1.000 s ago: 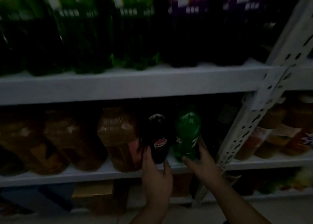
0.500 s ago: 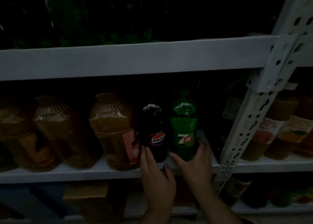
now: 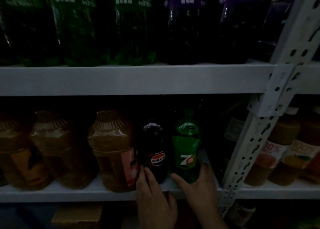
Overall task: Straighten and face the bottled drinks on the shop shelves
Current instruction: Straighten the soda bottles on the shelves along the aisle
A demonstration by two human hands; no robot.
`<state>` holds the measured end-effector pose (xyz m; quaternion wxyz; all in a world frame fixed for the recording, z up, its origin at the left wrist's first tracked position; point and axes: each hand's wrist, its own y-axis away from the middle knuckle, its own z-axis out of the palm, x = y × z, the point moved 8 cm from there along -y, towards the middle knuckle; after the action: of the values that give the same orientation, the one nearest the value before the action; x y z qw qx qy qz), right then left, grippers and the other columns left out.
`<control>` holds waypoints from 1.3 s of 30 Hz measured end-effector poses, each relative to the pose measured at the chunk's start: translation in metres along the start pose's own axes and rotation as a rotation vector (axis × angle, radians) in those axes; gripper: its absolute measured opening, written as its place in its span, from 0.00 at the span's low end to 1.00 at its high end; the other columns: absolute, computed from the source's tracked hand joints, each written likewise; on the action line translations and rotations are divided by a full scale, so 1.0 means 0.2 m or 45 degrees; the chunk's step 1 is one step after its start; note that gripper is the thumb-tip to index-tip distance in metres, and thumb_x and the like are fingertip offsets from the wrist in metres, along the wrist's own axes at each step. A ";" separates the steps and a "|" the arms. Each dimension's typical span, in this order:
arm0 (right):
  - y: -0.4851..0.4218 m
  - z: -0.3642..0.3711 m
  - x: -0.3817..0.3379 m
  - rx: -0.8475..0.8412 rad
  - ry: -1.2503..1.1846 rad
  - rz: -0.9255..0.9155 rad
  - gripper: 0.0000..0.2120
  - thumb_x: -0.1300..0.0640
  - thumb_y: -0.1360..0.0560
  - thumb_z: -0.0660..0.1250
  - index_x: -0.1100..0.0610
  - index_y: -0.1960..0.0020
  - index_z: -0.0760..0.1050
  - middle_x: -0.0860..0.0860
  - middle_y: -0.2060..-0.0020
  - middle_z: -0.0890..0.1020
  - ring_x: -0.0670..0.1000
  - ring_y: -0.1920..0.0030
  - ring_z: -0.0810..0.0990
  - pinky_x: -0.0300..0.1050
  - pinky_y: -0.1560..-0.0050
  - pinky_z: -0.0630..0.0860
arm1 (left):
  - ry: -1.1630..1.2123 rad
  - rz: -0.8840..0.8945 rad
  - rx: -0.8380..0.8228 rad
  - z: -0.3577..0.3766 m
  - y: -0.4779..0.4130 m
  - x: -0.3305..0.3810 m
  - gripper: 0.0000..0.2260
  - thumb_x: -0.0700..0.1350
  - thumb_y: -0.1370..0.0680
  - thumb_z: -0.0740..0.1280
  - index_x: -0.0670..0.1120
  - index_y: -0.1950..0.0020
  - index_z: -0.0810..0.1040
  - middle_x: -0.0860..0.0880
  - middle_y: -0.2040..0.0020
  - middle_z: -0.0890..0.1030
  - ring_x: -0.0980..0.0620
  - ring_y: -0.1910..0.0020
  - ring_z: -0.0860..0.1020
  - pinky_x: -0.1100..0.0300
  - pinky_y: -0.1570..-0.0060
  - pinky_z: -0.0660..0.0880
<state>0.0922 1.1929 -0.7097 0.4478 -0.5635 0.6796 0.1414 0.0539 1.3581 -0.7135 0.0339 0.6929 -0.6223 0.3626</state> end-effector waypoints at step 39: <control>0.38 0.65 -0.72 -0.726 -0.919 -0.025 0.35 0.38 0.30 0.65 0.31 0.29 0.49 0.34 0.31 0.63 0.33 0.34 0.65 0.30 0.41 0.66 | 0.342 -0.046 0.173 -0.50 -0.09 -0.63 0.37 0.49 0.24 0.68 0.55 0.25 0.46 0.45 0.27 0.66 0.49 0.30 0.65 0.55 0.36 0.66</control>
<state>0.0776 1.4012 -0.6951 0.4845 -0.5853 0.4087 0.5057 0.0288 1.5165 -0.7015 0.0764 0.6499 -0.5738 0.4925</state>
